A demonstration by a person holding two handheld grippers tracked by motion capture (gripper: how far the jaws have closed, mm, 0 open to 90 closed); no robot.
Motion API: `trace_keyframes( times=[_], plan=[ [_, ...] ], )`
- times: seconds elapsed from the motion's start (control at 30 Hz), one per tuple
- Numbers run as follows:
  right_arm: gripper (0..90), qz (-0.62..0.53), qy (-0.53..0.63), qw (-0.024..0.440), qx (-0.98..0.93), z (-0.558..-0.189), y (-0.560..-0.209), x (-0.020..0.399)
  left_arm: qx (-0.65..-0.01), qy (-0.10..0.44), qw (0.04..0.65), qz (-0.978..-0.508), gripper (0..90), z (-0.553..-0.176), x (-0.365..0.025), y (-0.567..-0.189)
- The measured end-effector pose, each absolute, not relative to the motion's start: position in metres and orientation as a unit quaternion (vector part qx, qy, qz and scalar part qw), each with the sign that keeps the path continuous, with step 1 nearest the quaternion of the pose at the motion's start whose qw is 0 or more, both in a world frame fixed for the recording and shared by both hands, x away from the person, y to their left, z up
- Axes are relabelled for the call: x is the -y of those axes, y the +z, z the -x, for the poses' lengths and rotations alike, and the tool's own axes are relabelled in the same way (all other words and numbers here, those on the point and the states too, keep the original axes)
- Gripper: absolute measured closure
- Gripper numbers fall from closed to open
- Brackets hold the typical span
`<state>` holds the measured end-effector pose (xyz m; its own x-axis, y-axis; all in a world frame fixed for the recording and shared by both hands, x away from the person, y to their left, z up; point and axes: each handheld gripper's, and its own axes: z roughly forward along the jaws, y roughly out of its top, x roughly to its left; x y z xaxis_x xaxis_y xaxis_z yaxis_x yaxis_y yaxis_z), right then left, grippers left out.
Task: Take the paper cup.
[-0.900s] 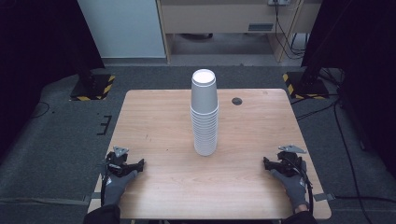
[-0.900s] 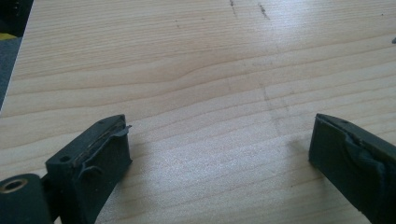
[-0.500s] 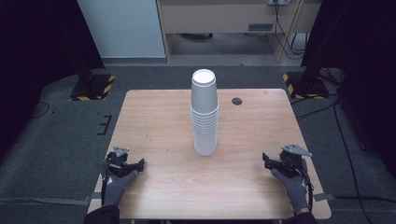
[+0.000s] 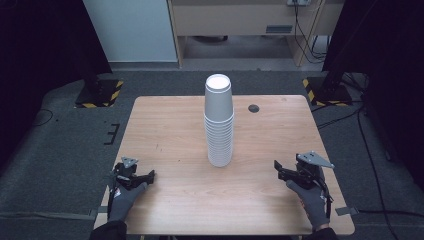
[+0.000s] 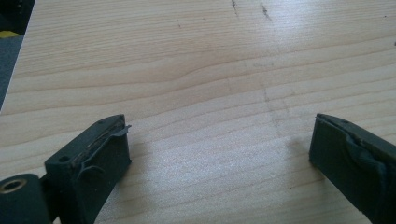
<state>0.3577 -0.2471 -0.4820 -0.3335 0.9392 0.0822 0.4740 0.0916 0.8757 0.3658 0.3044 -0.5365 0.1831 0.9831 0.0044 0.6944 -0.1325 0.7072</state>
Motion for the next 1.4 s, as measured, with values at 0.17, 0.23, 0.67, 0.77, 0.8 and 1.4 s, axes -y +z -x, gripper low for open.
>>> trace_keyframes(
  times=[0.17,0.23,0.67,0.77,0.8,1.4],
  plan=[
    [12.2,-0.5,0.449,0.27,-0.689,-0.356,-0.471,0.242,-0.589,0.246,0.293,-0.712,3.8,-0.366,-0.304,-0.537],
    [12.1,-0.494,0.454,0.271,-0.691,-0.356,-0.465,0.239,-0.589,0.246,0.293,-0.712,3.8,-0.366,-0.304,-0.537],
    [12.1,-0.464,0.498,0.284,-0.675,-0.352,-0.424,0.224,-0.589,0.245,0.293,-0.712,3.3,-0.366,-0.304,-0.537],
    [12.1,-0.464,0.5,0.286,-0.673,-0.352,-0.42,0.223,-0.589,0.245,0.293,-0.712,3.3,-0.366,-0.304,-0.537],
    [12.1,-0.462,0.502,0.287,-0.673,-0.352,-0.418,0.223,-0.589,0.245,0.293,-0.712,3.3,-0.366,-0.304,-0.537],
    [12.6,-0.427,0.548,0.287,-0.66,-0.359,-0.369,0.195,-0.589,0.245,0.292,-0.712,3.1,-0.366,-0.303,-0.537]
  ],
)
